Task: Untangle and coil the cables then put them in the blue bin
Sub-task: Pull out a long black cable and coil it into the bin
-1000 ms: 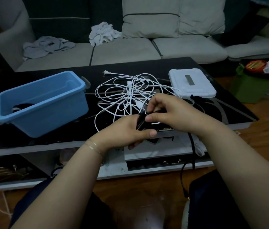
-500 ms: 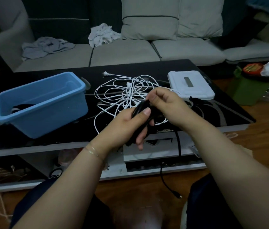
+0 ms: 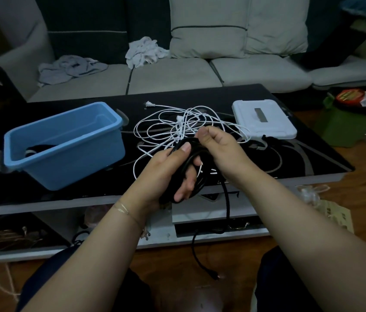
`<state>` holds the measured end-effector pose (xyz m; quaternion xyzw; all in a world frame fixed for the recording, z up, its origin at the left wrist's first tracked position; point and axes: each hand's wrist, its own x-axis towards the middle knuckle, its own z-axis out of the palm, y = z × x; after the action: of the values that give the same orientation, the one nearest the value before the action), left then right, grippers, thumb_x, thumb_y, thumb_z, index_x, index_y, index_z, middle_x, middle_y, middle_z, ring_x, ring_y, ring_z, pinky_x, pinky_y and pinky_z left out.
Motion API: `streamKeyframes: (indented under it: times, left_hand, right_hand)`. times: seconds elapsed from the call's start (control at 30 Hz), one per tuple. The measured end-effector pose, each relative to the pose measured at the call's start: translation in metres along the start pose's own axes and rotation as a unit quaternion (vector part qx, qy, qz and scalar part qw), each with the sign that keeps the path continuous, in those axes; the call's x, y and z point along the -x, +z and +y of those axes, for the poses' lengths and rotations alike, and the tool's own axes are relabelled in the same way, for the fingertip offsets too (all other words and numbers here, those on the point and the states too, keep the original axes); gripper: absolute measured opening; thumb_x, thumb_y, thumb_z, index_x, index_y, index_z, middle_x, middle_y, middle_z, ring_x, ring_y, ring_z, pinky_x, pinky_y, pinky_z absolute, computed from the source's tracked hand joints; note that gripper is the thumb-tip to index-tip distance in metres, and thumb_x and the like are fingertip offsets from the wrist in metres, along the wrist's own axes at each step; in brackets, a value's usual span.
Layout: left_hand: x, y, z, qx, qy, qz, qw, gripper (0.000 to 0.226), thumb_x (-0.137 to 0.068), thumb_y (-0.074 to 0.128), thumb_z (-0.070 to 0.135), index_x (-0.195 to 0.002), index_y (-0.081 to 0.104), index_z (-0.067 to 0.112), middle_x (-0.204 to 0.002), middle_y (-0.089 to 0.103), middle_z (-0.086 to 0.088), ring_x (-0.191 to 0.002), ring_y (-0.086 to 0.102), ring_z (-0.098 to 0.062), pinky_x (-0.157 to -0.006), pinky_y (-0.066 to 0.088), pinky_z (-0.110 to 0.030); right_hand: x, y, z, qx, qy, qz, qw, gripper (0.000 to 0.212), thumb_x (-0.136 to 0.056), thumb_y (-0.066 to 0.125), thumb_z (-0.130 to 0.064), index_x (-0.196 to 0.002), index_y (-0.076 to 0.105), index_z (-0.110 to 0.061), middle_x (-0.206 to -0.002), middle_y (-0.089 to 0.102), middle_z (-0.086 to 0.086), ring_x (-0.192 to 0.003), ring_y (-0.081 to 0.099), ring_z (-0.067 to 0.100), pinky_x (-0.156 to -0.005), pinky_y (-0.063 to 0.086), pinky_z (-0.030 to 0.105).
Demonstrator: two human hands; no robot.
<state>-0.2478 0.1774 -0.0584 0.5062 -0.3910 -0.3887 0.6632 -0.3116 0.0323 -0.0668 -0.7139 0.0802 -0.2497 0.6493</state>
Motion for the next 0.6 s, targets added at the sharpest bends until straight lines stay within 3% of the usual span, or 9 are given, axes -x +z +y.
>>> streamKeyframes:
  times: [0.17, 0.23, 0.3, 0.37, 0.47, 0.6]
  left_hand:
    - [-0.009, -0.013, 0.018, 0.214, 0.040, 0.084, 0.972, 0.033, -0.095, 0.040, 0.038, -0.083, 0.054, 0.010, -0.051, 0.057, 0.006, -0.024, 0.032, -0.002, -0.036, 0.035, -0.015]
    - [-0.011, -0.019, 0.021, 0.281, 0.034, 0.124, 0.951, 0.036, -0.100, 0.037, 0.037, -0.080, 0.054, 0.012, -0.049, 0.053, 0.008, -0.025, 0.033, -0.004, -0.036, 0.035, -0.015]
    - [-0.012, -0.019, 0.019, 0.291, 0.024, 0.150, 0.945, 0.038, -0.102, 0.035, 0.038, -0.080, 0.053, 0.013, -0.046, 0.048, 0.008, -0.026, 0.033, -0.004, -0.036, 0.035, -0.016]
    - [-0.015, -0.014, 0.014, 0.284, 0.021, 0.165, 0.944, 0.040, -0.103, 0.034, 0.040, -0.081, 0.053, 0.013, -0.043, 0.040, 0.008, -0.028, 0.031, -0.004, -0.037, 0.035, -0.017]
    - [-0.019, -0.014, 0.012, 0.274, 0.034, 0.189, 0.942, 0.046, -0.102, 0.033, 0.049, -0.083, 0.053, 0.013, -0.042, 0.035, 0.009, -0.030, 0.030, -0.004, -0.039, 0.036, -0.017]
    - [-0.021, -0.015, 0.004, 0.222, 0.065, 0.225, 0.947, 0.057, -0.096, 0.033, 0.061, -0.085, 0.057, 0.011, -0.045, 0.037, 0.008, -0.033, 0.031, -0.005, -0.041, 0.039, -0.020]
  right_hand:
    - [0.004, 0.011, 0.017, 0.175, 0.019, 0.003, 0.984, 0.026, -0.102, 0.040, -0.024, -0.081, 0.055, -0.020, -0.066, 0.049, -0.005, -0.060, 0.043, 0.008, -0.059, 0.035, 0.028]
    - [0.011, 0.024, 0.027, 0.272, 0.020, -0.025, 0.962, 0.020, -0.102, 0.039, -0.024, -0.094, 0.056, -0.015, -0.074, 0.054, 0.001, -0.069, 0.051, 0.017, -0.066, 0.041, 0.032]
    - [0.017, 0.035, 0.030, 0.320, 0.031, -0.054, 0.945, 0.022, -0.101, 0.039, -0.024, -0.109, 0.052, -0.009, -0.088, 0.061, 0.011, -0.084, 0.057, 0.029, -0.074, 0.045, 0.038]
    - [0.019, 0.039, 0.027, 0.332, 0.050, -0.073, 0.939, 0.022, -0.100, 0.039, -0.021, -0.115, 0.049, -0.008, -0.099, 0.063, 0.015, -0.092, 0.057, 0.031, -0.073, 0.041, 0.035]
    - [0.022, 0.040, 0.018, 0.311, 0.067, -0.100, 0.943, 0.017, -0.100, 0.041, -0.018, -0.110, 0.051, -0.008, -0.089, 0.055, 0.007, -0.081, 0.049, 0.021, -0.065, 0.029, 0.025]
    - [0.021, 0.044, 0.009, 0.272, 0.096, -0.127, 0.949, 0.004, -0.097, 0.043, -0.013, -0.098, 0.046, -0.015, -0.086, 0.053, 0.009, -0.076, 0.047, 0.020, -0.068, 0.034, 0.027]
